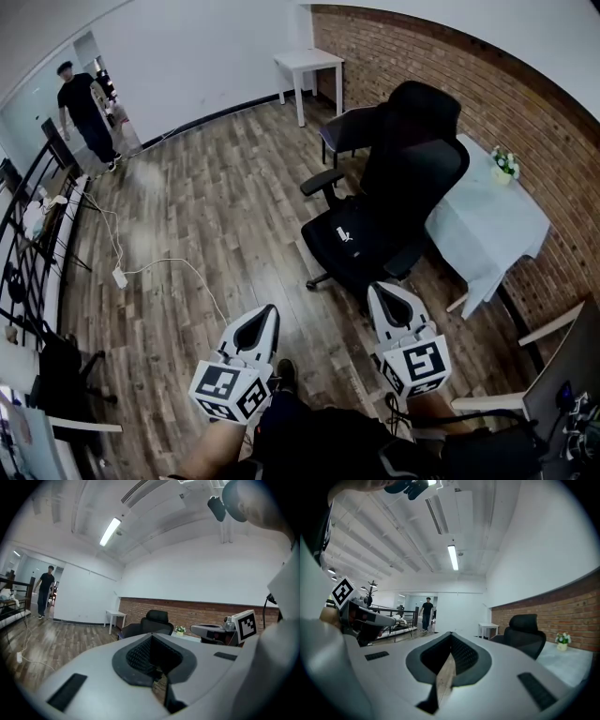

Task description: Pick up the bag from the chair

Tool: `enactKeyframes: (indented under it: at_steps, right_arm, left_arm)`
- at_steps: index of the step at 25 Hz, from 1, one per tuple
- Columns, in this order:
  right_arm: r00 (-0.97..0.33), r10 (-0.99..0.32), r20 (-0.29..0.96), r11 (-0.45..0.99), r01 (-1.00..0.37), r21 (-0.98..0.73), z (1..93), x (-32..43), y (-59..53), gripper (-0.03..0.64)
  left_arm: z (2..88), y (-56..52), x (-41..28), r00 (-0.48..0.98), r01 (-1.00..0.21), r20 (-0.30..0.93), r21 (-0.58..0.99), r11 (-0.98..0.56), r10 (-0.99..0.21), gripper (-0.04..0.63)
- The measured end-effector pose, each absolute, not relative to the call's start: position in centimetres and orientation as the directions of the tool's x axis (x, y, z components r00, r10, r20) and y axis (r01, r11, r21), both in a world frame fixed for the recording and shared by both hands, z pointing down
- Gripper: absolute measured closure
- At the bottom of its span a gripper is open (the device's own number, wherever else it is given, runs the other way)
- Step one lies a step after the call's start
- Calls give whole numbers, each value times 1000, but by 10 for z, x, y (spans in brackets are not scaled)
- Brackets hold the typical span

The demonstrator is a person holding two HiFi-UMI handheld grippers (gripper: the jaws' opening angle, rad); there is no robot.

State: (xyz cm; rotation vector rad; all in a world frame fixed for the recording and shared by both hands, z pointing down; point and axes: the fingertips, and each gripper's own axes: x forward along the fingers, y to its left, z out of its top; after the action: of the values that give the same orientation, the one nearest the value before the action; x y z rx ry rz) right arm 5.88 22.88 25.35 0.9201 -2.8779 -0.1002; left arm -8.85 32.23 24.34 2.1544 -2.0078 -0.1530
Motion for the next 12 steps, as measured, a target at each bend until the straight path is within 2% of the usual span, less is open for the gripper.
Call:
enactKeyframes:
  at_steps: [12]
  right_arm:
    - [-719,-684,127,730,-676,100,260,12,156,604]
  left_arm:
    - [252,229,-152,206,-957,55,219,-189,-977,594]
